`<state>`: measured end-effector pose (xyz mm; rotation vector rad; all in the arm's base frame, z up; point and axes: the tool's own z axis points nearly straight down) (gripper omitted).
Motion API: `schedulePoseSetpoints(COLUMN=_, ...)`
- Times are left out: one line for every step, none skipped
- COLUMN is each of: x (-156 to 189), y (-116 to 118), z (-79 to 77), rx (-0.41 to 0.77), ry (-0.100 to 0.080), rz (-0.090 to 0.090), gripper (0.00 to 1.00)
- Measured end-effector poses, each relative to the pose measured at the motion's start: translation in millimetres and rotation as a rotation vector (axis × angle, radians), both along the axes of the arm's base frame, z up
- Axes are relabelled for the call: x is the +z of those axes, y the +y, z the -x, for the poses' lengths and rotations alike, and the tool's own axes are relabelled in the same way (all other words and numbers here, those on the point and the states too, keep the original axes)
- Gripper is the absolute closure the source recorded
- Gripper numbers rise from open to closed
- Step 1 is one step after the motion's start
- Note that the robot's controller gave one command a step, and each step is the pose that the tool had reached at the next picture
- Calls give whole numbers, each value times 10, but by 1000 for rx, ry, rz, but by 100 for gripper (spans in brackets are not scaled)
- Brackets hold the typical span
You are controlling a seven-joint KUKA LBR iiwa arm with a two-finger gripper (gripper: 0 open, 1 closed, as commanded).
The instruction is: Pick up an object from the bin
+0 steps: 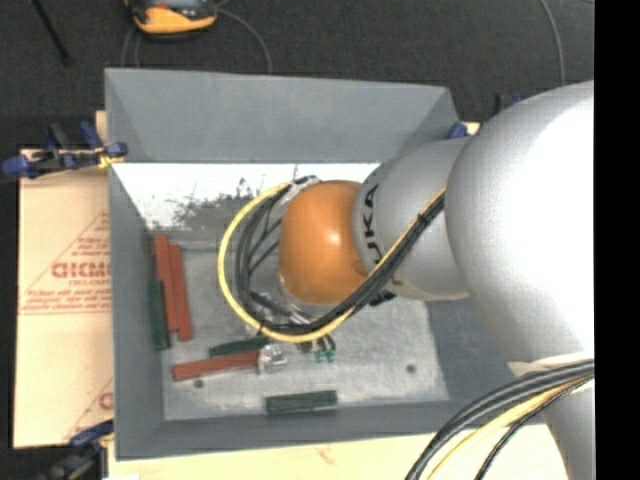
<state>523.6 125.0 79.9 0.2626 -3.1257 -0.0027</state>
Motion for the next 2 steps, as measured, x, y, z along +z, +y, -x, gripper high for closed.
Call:
schedulePoseSetpoints(x=0, y=0, z=0, rx=1, ry=0, rz=0, gripper=100)
schedulePoseSetpoints(x=1358, y=80, z=48, rx=-14, ry=-8, rz=0, gripper=100)
